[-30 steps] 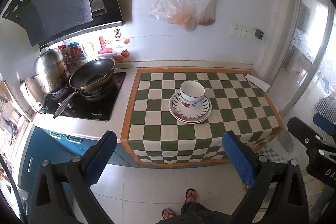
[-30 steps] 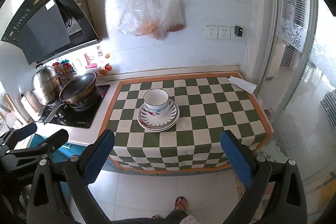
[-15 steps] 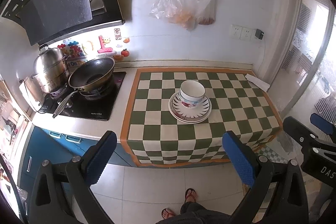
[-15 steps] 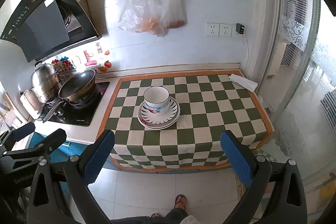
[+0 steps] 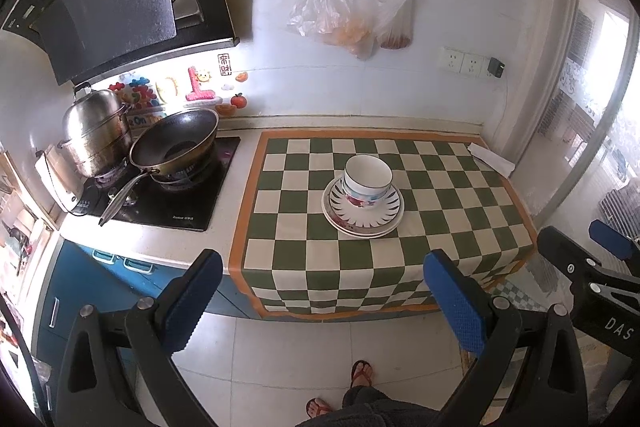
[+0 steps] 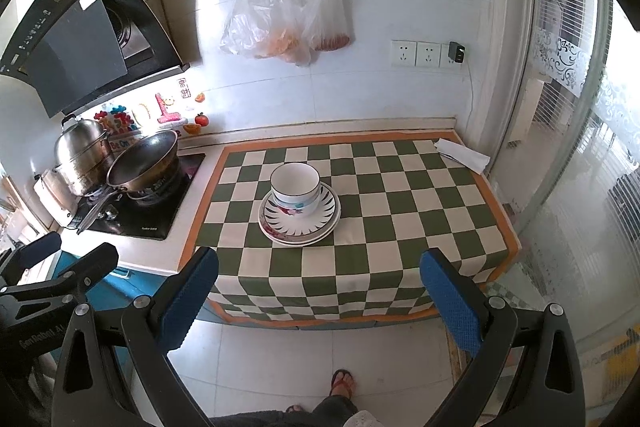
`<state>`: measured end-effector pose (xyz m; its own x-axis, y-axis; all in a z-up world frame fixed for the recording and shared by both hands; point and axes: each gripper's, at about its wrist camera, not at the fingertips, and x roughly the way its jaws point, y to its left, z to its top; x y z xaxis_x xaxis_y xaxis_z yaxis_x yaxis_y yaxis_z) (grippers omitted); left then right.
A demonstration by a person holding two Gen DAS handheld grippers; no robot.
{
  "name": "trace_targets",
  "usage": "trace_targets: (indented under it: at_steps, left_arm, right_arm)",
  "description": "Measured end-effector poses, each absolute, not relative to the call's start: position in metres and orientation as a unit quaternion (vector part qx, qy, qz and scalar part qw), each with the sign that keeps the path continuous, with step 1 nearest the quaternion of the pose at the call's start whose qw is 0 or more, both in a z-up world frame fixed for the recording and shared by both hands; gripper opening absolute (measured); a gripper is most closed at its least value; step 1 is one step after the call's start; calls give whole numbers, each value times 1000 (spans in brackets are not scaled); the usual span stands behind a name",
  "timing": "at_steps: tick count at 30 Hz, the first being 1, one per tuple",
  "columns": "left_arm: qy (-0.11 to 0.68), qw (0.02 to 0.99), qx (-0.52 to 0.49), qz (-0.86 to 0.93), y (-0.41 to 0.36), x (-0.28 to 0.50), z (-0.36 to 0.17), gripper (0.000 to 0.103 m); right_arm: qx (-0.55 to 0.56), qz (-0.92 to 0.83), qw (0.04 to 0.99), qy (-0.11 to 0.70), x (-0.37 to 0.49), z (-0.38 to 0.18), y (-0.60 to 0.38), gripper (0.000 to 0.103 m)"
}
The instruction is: Organize plates and bowls
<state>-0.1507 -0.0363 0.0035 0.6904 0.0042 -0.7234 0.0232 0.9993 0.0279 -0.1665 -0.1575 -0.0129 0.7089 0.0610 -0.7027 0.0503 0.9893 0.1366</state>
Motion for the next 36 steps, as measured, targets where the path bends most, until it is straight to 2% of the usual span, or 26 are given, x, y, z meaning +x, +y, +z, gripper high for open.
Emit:
trace_targets:
  at_steps: [36]
  left_arm:
    - [390,921,14,-11,-46,-144,7,103]
  right_arm:
    - [74,-4,924,375,-157,-14,-168,103]
